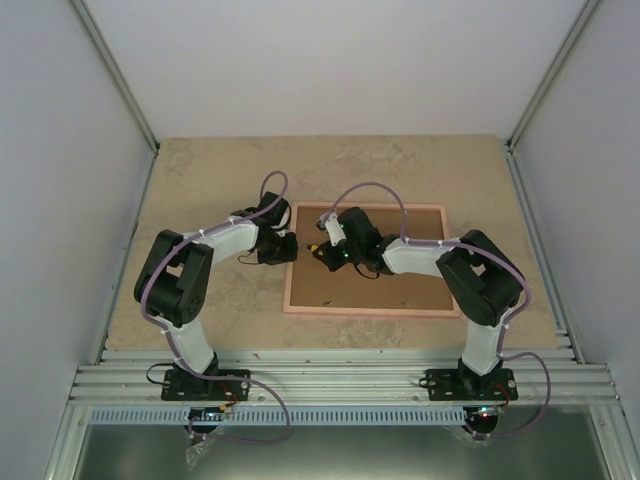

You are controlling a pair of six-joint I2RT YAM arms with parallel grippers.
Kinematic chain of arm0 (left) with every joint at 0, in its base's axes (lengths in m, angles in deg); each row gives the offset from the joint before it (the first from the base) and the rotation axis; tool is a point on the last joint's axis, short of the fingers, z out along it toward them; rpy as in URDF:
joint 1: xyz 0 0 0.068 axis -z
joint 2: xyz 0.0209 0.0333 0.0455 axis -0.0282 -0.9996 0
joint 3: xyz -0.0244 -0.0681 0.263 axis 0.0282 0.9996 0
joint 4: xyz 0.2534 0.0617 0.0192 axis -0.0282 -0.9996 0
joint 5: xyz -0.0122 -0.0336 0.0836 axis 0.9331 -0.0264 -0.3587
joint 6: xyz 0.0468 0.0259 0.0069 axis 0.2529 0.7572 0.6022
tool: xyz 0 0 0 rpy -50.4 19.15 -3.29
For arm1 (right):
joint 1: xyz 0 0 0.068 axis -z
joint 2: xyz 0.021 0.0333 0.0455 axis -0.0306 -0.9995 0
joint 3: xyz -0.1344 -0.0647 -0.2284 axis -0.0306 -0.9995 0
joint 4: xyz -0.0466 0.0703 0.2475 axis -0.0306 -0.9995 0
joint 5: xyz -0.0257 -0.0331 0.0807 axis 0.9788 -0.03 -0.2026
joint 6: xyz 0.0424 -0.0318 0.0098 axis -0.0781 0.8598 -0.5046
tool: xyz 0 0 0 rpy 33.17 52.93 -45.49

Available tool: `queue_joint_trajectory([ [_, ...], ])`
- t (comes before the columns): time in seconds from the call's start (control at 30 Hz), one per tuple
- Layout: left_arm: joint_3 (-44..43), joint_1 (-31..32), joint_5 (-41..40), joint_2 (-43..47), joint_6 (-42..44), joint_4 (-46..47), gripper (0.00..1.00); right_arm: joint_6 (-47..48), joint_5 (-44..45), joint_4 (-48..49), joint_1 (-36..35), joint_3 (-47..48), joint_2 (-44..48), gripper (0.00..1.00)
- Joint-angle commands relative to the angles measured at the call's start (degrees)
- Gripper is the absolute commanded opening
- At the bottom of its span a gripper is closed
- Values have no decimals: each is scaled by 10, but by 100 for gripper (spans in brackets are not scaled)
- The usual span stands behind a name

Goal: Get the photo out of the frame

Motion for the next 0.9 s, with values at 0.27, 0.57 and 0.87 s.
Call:
queue_joint_trajectory([
  [0.27,9,4,0,-26,-2,-53,4,12,-26,-5,2,-16,14,0],
  [0.57,14,4,-2,-25,-3,-51,4,16,-38,-8,2,-13,9,0],
  [0.87,19,4,-1,-22,-4,-47,4,11,-16,-19,2,-7,-6,0],
])
